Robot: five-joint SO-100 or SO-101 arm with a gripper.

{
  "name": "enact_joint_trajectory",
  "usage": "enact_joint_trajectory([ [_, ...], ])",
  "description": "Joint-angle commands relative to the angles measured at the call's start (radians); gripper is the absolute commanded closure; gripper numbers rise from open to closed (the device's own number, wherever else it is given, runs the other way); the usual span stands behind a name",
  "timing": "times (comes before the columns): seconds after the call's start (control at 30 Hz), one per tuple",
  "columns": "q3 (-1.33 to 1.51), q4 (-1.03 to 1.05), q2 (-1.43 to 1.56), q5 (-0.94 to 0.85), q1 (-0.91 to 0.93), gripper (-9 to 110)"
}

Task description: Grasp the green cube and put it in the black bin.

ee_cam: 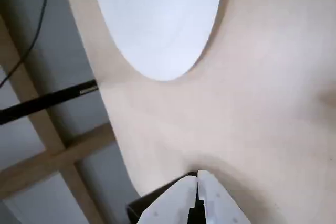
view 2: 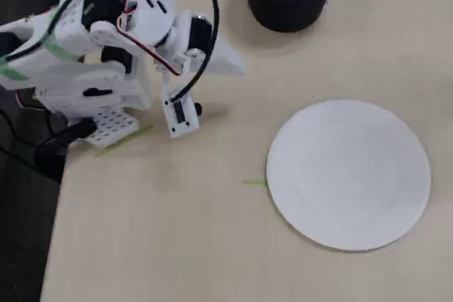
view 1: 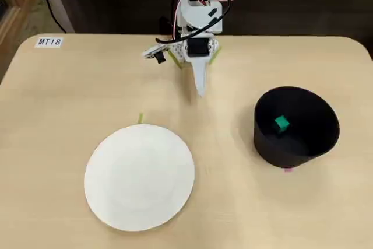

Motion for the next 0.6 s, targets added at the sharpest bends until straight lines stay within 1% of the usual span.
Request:
enact_joint_trajectory([
  [0.0, 0.012, -0.018, 0.008, -0.014, -0.002, 102],
  [0.57, 0.109, -0.04, 0.009, -0.057, 0.0, 102],
])
